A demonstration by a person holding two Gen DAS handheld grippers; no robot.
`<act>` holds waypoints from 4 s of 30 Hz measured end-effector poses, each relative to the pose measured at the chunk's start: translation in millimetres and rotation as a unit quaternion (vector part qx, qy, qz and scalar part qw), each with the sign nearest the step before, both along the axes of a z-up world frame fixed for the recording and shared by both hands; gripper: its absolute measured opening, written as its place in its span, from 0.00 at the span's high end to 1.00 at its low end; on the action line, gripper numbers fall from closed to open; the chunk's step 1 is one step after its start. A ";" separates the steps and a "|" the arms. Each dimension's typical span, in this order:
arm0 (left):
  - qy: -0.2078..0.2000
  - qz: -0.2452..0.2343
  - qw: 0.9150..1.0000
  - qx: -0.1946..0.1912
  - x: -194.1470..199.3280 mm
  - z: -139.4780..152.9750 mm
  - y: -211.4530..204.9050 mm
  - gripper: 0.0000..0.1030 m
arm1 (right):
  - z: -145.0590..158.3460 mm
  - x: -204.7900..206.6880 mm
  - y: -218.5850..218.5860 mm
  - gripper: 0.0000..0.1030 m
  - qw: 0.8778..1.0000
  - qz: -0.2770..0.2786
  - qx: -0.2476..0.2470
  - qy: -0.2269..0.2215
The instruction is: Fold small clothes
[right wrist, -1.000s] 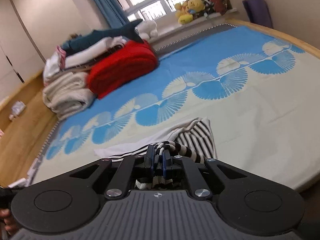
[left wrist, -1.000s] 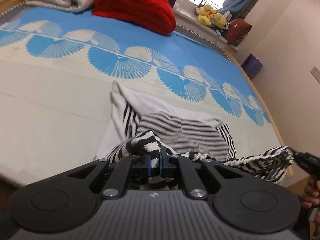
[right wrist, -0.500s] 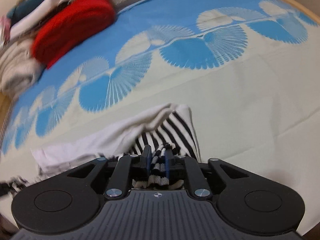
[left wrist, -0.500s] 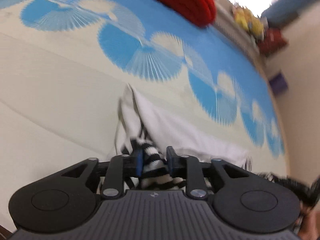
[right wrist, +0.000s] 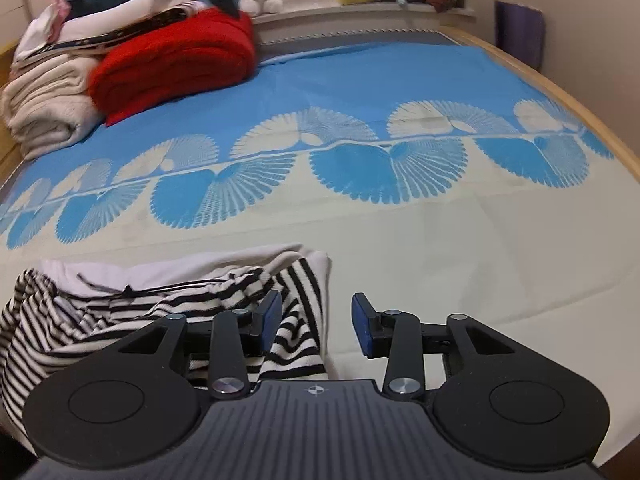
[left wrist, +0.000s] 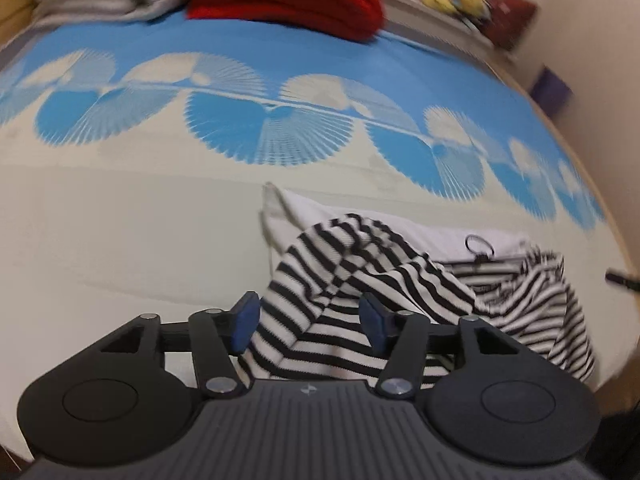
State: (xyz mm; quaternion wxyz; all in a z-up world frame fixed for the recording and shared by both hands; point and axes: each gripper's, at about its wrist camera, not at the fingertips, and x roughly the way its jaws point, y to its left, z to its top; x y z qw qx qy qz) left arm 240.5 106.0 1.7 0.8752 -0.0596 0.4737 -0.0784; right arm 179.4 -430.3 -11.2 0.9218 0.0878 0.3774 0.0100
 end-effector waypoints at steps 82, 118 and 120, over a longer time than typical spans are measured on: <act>0.145 -0.064 0.987 -0.018 7.2 -72.6 34.7 0.98 | -55.4 -1.4 -10.6 0.91 0.976 0.031 0.102 0.193; 0.002 0.045 0.998 0.052 90.0 -62.4 -17.3 0.51 | -47.3 86.7 45.8 0.54 1.000 -0.013 -0.025 0.012; 0.003 0.045 0.997 0.058 97.4 -65.9 -19.5 0.52 | -50.6 98.2 52.3 0.55 0.999 -0.008 -0.034 0.019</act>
